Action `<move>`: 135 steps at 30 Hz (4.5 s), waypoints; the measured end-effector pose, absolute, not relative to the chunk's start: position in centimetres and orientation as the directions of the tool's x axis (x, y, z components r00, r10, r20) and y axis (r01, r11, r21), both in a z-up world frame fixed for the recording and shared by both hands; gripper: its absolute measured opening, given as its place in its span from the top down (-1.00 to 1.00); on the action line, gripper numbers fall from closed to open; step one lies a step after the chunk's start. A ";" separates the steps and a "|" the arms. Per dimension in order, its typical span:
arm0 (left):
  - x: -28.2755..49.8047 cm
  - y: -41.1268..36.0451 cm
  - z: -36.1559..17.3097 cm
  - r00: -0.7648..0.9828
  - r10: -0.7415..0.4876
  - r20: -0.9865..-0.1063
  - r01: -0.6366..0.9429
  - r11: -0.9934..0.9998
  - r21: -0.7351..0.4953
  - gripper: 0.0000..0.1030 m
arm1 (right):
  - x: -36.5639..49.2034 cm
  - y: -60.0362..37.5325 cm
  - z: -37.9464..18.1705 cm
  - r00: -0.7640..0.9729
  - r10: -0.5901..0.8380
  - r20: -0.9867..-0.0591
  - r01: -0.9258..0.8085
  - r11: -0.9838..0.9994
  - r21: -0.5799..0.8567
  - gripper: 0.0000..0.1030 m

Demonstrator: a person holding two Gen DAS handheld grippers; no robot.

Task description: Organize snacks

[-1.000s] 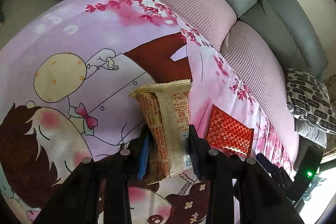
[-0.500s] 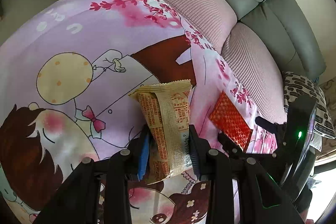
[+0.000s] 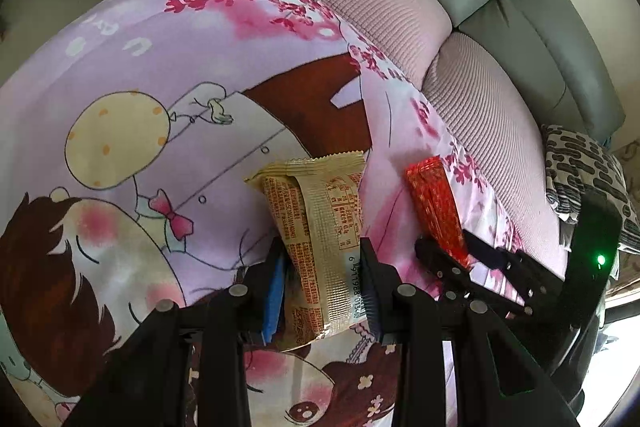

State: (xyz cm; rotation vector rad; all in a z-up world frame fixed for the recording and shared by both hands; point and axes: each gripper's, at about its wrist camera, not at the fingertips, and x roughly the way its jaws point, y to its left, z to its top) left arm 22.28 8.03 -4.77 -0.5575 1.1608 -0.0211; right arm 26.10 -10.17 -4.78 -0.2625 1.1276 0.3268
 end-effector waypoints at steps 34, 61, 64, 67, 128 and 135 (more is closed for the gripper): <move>14.6 2.9 -2.5 0.370 -0.341 -0.864 -0.158 0.894 -0.420 0.31 | 12.8 -16.7 -3.7 0.481 0.183 -0.857 -0.021 0.980 0.198 0.76; 4.3 -20.2 3.8 0.267 -0.606 -0.749 0.441 0.768 -0.464 0.31 | -7.0 -36.9 4.4 0.538 -0.302 -0.787 0.524 0.851 0.031 0.76; 3.7 -23.3 2.8 0.230 -0.597 -0.768 0.469 0.760 -0.450 0.30 | -7.0 -38.4 3.2 0.504 -0.317 -0.804 0.538 0.843 0.005 0.76; 3.3 -24.5 2.1 0.230 -0.574 -0.786 0.482 0.769 -0.420 0.10 | -6.9 -39.0 2.2 0.479 -0.321 -0.817 0.536 0.844 -0.017 0.74; 1.4 -6.7 -2.0 0.431 -0.001 -0.903 0.218 0.971 0.103 -0.76 | -8.5 -25.5 -0.5 0.492 -0.241 -0.836 0.451 0.892 0.008 -1.00; 1.8 -7.1 -2.6 0.412 0.006 -0.911 0.230 0.967 0.111 -0.76 | -8.3 -25.7 -1.0 0.476 -0.241 -0.846 0.453 0.891 0.001 -1.00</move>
